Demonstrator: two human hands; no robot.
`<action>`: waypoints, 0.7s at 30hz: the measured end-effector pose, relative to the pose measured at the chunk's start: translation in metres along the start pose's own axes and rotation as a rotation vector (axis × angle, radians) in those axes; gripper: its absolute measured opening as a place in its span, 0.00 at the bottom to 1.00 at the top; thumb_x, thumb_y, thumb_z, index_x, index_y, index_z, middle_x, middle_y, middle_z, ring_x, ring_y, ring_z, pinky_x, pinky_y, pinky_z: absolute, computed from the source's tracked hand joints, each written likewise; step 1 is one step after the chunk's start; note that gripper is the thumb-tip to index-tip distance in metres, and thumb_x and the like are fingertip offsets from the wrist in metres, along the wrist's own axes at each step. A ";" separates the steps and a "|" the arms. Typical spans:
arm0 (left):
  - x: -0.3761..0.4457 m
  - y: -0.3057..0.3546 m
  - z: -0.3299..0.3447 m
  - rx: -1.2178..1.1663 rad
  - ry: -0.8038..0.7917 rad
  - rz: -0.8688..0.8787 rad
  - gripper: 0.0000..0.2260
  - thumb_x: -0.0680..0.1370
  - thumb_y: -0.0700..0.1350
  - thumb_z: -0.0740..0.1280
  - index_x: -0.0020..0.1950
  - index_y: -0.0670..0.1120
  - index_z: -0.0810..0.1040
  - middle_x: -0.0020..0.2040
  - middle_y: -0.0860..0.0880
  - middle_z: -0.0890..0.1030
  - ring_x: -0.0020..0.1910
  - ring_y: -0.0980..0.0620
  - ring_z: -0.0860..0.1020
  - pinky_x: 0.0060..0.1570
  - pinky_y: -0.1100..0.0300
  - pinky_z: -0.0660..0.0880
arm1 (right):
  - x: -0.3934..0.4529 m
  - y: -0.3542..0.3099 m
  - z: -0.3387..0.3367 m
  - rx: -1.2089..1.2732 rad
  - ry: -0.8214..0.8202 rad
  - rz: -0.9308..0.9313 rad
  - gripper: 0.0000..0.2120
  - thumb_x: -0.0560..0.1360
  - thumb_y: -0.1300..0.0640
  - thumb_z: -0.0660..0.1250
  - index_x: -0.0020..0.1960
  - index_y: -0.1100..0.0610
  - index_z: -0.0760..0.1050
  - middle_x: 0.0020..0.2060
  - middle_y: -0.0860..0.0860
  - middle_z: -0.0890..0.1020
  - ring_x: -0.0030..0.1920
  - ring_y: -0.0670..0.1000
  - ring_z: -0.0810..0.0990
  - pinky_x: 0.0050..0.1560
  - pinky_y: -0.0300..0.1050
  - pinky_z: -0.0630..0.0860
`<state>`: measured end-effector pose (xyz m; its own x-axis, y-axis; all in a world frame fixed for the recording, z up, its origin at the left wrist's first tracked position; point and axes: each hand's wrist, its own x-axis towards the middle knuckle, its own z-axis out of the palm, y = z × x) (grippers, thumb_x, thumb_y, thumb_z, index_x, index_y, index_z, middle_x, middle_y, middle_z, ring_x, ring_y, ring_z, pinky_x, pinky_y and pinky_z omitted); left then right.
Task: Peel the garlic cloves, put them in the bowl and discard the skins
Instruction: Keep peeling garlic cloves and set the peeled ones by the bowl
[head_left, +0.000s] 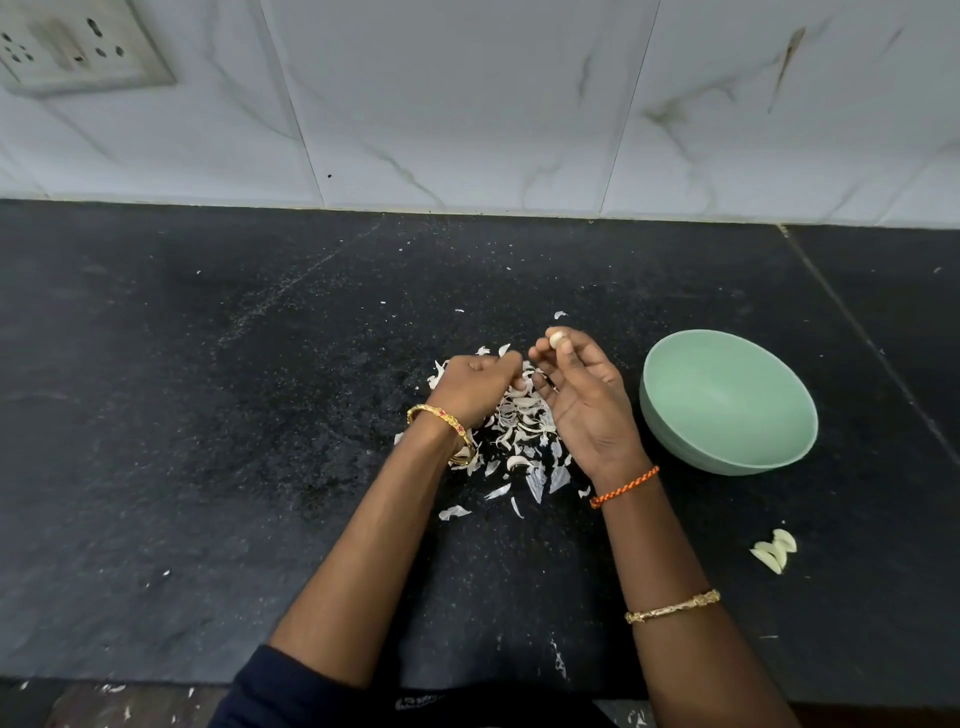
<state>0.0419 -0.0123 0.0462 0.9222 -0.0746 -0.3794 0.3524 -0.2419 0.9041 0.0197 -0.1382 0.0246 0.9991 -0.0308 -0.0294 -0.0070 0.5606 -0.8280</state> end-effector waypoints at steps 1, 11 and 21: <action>0.000 0.001 0.000 -0.001 0.026 0.049 0.17 0.76 0.45 0.64 0.26 0.47 0.73 0.22 0.53 0.61 0.20 0.56 0.57 0.21 0.66 0.55 | -0.001 0.000 -0.001 -0.026 0.009 -0.006 0.09 0.70 0.55 0.67 0.50 0.55 0.77 0.42 0.46 0.84 0.47 0.44 0.80 0.47 0.36 0.75; -0.003 0.001 -0.003 -0.057 0.099 0.232 0.14 0.77 0.41 0.65 0.31 0.45 0.80 0.22 0.50 0.63 0.20 0.57 0.59 0.21 0.72 0.62 | -0.005 0.000 -0.008 -0.268 0.061 -0.118 0.11 0.74 0.67 0.67 0.53 0.56 0.80 0.50 0.51 0.84 0.52 0.44 0.81 0.49 0.34 0.75; -0.018 0.006 -0.003 -0.196 -0.036 0.255 0.10 0.74 0.38 0.71 0.52 0.33 0.81 0.33 0.53 0.82 0.21 0.66 0.72 0.25 0.78 0.65 | -0.004 0.003 -0.009 -0.387 0.073 -0.194 0.10 0.75 0.68 0.67 0.51 0.57 0.80 0.47 0.50 0.84 0.50 0.44 0.82 0.52 0.38 0.76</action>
<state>0.0282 -0.0100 0.0590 0.9798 -0.1436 -0.1395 0.1380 -0.0199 0.9902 0.0149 -0.1440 0.0175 0.9780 -0.1711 0.1189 0.1510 0.1883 -0.9704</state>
